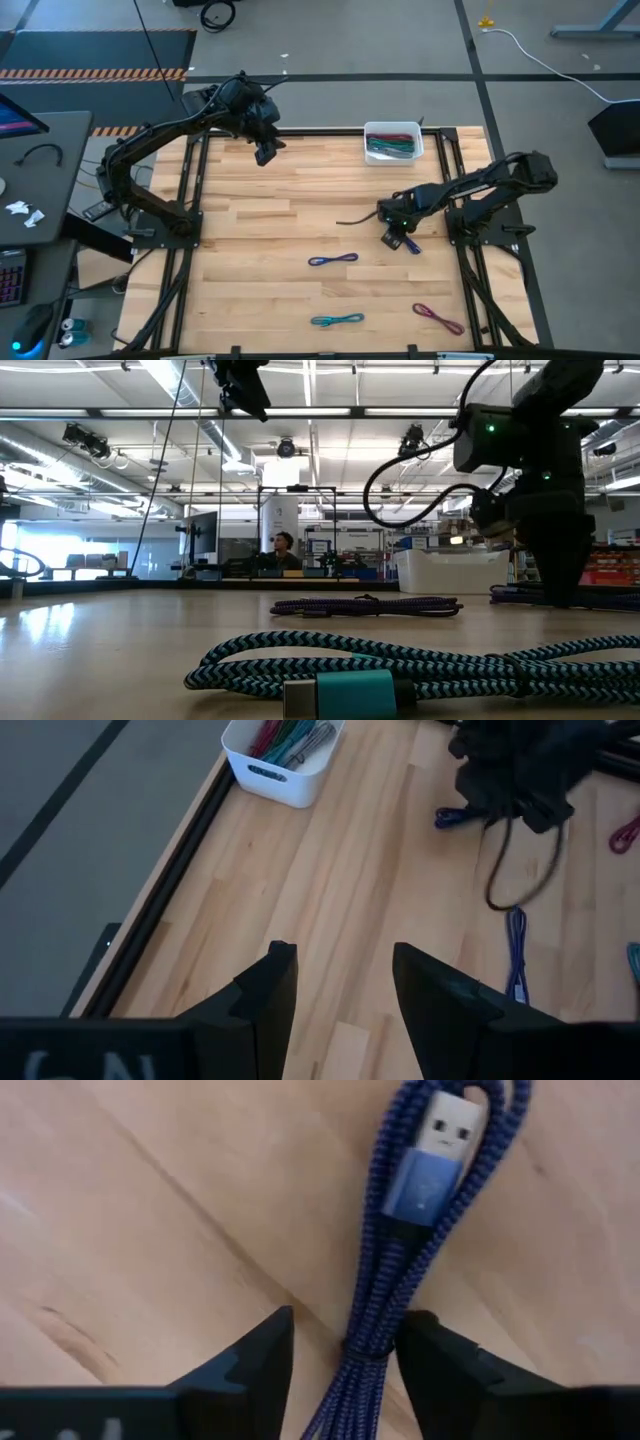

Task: Pick and place USB-C Cables
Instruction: Put the right dark blue charger cable into the bin

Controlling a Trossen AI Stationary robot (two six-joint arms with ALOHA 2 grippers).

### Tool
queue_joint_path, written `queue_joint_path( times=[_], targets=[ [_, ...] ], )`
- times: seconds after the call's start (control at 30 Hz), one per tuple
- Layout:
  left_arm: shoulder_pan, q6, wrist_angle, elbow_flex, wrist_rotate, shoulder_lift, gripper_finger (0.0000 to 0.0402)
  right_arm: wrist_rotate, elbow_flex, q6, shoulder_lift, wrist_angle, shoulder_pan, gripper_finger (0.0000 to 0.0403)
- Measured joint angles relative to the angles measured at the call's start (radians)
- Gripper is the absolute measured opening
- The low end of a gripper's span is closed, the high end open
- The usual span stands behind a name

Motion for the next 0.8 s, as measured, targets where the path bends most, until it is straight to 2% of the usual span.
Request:
queue_joint_path(
  times=[0.17,0.37,0.6,0.8],
  targets=[
    [0.0,-0.041,0.0,0.0,0.0,0.0,0.0172,0.074,0.009,0.0,0.054,0.007,0.067,0.0128],
    [0.0,-0.046,0.0,0.0,0.0,0.0,0.0172,0.108,-0.006,-0.075,0.006,0.024,0.067,0.0028],
    [0.0,-0.046,0.0,0.0,0.0,-0.001,0.0172,0.114,0.035,-0.146,-0.174,0.023,-0.033,0.0024],
    [0.0,-0.046,0.016,-0.001,0.0,-0.008,0.0172,0.141,0.228,-0.403,-0.279,-0.016,-0.233,0.0024]
  ],
)
